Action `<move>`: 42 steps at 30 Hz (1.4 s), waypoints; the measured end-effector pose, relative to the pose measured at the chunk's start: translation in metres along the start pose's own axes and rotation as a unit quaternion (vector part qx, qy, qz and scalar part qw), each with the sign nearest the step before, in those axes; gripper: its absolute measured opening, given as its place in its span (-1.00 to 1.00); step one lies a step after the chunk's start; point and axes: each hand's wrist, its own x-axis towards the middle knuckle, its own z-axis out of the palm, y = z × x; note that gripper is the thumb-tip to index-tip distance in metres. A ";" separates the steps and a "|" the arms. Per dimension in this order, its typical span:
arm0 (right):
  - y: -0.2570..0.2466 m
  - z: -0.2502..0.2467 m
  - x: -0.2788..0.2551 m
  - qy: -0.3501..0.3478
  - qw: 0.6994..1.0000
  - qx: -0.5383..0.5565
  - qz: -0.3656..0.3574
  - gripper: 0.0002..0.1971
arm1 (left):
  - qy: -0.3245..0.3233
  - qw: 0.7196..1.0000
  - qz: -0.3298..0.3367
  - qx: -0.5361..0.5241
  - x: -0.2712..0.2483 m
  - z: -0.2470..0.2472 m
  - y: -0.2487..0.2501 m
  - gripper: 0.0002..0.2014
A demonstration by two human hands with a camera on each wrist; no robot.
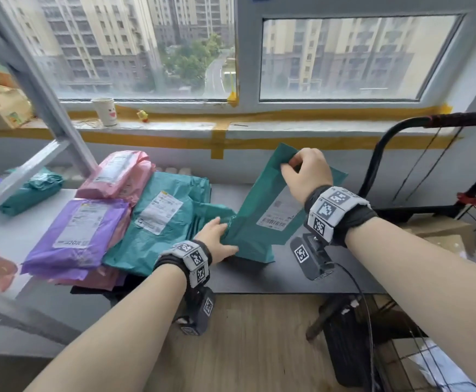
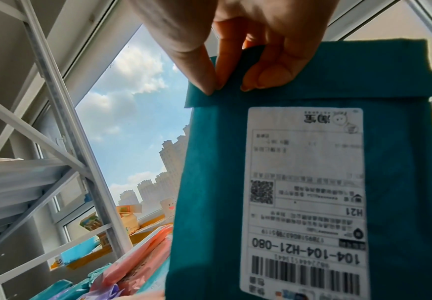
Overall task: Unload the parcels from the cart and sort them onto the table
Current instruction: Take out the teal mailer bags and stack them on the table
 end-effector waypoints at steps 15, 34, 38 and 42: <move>-0.109 0.131 0.022 -0.133 0.984 0.105 -0.060 -0.69 | 0.220 0.929 -0.137 -0.266 -0.041 -0.069 -0.103 -0.83; -0.035 0.198 0.050 -0.436 0.825 -0.354 -0.056 -0.83 | 0.138 0.950 -0.197 0.201 0.041 -0.077 -0.127 -0.43; -0.024 0.191 0.050 -0.419 0.833 -0.358 -0.052 -0.89 | -0.050 0.952 -0.215 0.214 0.045 -0.051 -0.124 -0.23; -0.017 0.175 0.056 -0.381 0.858 -0.338 -0.060 -0.91 | -0.067 0.941 -0.216 0.251 0.042 -0.043 -0.136 -0.20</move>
